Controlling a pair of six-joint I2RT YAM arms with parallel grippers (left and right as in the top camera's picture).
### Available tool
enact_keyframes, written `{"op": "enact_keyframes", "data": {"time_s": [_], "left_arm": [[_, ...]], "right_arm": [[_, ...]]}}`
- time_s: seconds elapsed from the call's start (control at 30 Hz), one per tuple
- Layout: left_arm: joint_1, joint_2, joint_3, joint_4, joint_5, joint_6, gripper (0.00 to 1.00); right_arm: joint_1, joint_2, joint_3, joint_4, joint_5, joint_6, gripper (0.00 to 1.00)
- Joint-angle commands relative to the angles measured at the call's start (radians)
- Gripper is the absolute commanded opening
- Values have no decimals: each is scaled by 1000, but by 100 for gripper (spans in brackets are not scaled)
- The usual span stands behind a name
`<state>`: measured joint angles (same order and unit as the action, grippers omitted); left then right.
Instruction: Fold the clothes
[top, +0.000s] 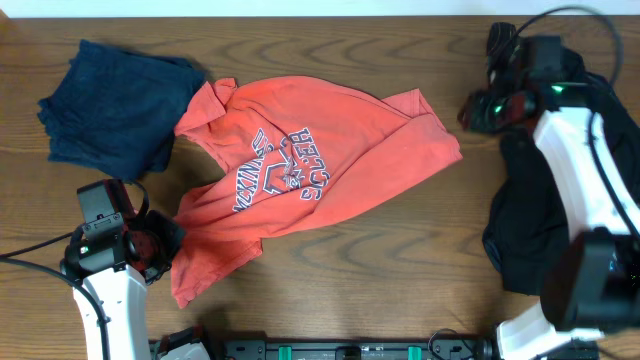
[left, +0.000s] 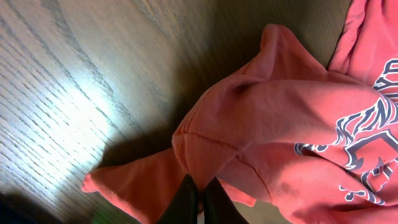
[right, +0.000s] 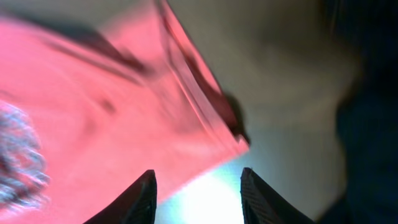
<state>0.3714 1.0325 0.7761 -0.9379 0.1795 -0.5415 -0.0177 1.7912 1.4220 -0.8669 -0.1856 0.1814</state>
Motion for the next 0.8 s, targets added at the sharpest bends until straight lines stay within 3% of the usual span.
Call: {"op": "enact_keyframes", "data": {"time_s": [0.0, 0.33, 0.77], "left_arm": [[5, 0, 13, -3, -16, 18, 6], [5, 0, 13, -3, -16, 18, 5], [5, 0, 13, 1, -16, 18, 6]], "right_arm": [[11, 77, -17, -55, 112, 28, 43], [16, 233, -19, -16, 124, -3, 47], [19, 370, -19, 42, -87, -33, 46]]}}
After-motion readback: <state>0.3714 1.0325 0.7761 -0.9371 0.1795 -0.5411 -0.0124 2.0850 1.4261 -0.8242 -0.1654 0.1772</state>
